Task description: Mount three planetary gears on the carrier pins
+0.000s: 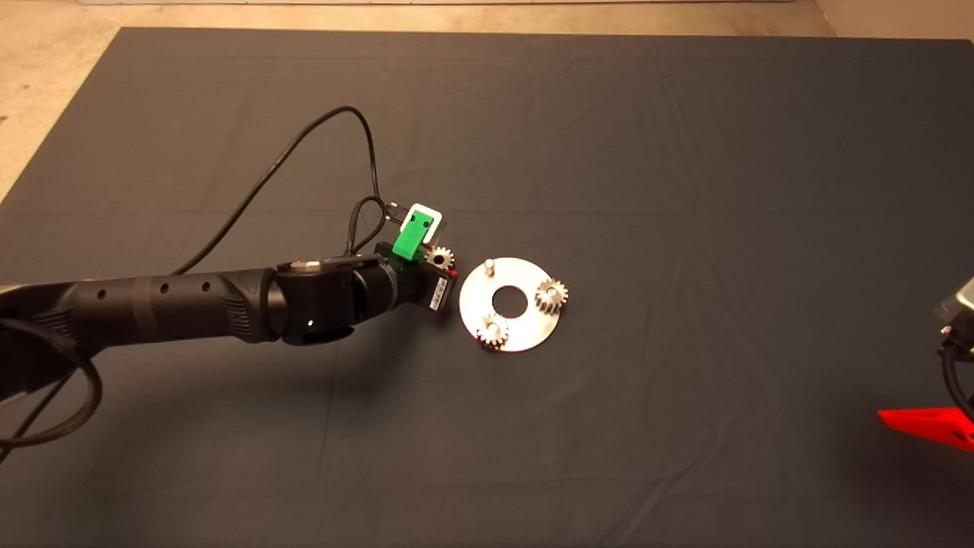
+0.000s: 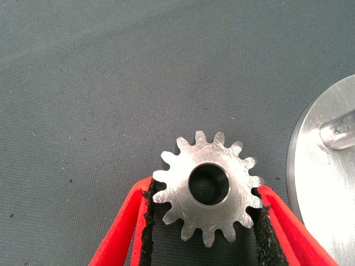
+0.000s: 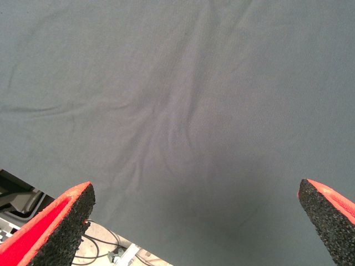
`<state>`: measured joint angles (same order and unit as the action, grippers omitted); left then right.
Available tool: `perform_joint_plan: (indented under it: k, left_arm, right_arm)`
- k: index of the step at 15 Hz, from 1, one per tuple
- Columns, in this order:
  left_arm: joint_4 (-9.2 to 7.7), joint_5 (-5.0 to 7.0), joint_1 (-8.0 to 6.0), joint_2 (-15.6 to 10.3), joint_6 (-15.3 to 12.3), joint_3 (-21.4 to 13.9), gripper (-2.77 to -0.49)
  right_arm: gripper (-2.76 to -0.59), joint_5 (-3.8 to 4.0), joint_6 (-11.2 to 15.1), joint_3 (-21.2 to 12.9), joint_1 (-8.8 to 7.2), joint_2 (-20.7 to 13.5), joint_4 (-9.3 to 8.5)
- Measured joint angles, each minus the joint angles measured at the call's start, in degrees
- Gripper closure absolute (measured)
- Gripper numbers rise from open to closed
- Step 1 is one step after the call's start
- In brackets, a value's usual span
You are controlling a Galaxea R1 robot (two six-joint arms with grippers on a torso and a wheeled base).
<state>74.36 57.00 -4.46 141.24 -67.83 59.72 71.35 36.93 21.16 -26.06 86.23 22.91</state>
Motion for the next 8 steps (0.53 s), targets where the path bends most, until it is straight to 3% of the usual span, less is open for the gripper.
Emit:
perform_joint_plan:
  k: [8]
  left_arm:
    - [0.0, -0.2, -0.02, 0.0, 0.0, 0.1, -0.85]
  right_arm:
    - [-2.73, 0.0, 0.0, 0.0, 0.0, 0.0, 0.0]
